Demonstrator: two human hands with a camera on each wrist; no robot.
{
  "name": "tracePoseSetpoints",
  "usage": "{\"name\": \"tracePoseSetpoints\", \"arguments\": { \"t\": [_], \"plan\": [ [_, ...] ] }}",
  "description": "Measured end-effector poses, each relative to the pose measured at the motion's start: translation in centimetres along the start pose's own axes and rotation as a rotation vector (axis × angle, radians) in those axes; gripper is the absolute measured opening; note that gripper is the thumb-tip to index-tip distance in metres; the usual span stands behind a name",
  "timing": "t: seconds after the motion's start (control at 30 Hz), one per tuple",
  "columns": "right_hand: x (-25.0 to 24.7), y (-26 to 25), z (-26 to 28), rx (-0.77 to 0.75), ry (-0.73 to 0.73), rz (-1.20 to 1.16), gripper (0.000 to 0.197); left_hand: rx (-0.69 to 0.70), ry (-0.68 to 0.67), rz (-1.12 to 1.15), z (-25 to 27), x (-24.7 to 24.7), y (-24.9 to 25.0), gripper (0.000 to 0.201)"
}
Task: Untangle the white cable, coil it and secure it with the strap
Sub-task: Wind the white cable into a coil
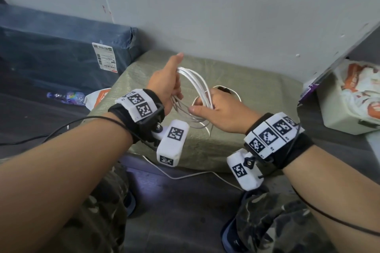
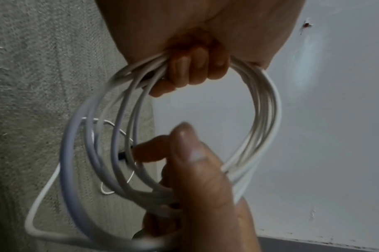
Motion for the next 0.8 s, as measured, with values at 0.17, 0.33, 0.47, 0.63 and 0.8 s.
{"name": "tracePoseSetpoints", "arguments": {
  "t": [0.17,0.33,0.47,0.63,0.8],
  "plan": [
    [-0.2,0.9,0.6,0.232,-0.078,0.004,0.040,0.067,0.031,0.005,0.2,0.0,0.1,0.046],
    [-0.3,1.0,0.6,0.375,0.020,-0.449,0.022,0.017,-0.044,-0.083,0.7,0.1,-0.8,0.057],
    [-0.8,1.7,0.1,0.344,0.104,-0.430,0.031,-0.038,-0.166,-0.087,1.0,0.3,-1.1,0.047],
    [-1.4,1.8,-0.1,0.332,0.160,-0.352,0.029,-0.100,-0.187,-0.074,0.9,0.5,-1.6,0.019],
    [-1.8,0.8,0.1,0.145,0.256,-0.130,0.023,-0.115,-0.086,-0.363,0.6,0.0,-2.3,0.032]
  ]
}}
Point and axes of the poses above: each hand's wrist, its own z-axis away from the middle knuckle, its own x-axis out of the palm, y = z × x, the point moved 3 cm from there along -z, towards the middle knuckle, and after that the axes turned 13 degrees about y, right-handed, at the moved point
